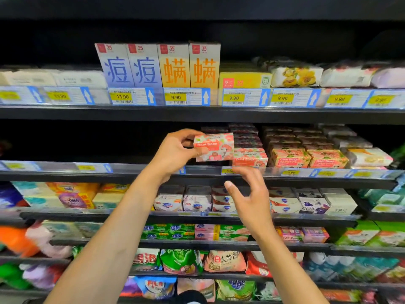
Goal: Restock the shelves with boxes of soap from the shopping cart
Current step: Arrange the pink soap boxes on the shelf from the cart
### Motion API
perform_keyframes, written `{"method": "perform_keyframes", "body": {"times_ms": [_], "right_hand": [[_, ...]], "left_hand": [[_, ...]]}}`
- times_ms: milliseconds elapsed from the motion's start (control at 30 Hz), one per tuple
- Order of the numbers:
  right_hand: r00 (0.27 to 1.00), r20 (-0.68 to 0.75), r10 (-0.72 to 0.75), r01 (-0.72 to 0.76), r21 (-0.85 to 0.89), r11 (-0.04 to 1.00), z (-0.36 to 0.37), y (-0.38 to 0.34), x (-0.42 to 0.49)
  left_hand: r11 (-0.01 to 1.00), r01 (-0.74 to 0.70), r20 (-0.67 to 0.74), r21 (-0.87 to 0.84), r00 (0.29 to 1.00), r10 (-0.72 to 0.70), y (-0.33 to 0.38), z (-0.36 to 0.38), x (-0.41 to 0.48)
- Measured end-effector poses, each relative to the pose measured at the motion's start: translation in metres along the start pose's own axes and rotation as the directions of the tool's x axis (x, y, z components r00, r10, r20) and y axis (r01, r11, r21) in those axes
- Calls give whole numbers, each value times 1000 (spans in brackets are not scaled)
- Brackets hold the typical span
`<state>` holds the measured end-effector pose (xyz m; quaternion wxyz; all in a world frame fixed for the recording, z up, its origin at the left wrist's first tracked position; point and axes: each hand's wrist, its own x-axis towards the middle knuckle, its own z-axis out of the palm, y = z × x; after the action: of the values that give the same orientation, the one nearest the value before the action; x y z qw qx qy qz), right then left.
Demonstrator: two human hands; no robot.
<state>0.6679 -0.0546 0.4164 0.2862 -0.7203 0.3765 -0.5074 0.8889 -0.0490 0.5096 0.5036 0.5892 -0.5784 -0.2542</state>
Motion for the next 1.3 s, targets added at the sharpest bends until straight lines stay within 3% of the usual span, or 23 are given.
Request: {"method": "perform_keyframes", "body": {"times_ms": [167, 300, 833, 1033, 1167, 1300], "right_hand": [[986, 128, -104, 146, -379, 914, 7, 34, -8], [979, 161, -123, 190, -524, 830, 5, 46, -9], [984, 137, -112, 168, -523, 836, 7, 52, -8], [975, 197, -100, 196, -563, 803, 2, 47, -8], [955, 281, -90, 247, -593, 766, -16, 38, -11], [967, 253, -41, 192, -608, 770, -59, 30, -32]], "left_hand": [[996, 59, -41, 69, 998, -57, -15, 4, 23], [986, 110, -33, 125, 994, -107, -31, 10, 36], [915, 133, -28, 381, 991, -133, -32, 27, 41], [856, 91, -13, 509, 995, -98, -26, 34, 33], [773, 7, 8, 635, 1000, -15, -18, 31, 20], [706, -146, 21, 693, 983, 182, -2, 46, -12]]}}
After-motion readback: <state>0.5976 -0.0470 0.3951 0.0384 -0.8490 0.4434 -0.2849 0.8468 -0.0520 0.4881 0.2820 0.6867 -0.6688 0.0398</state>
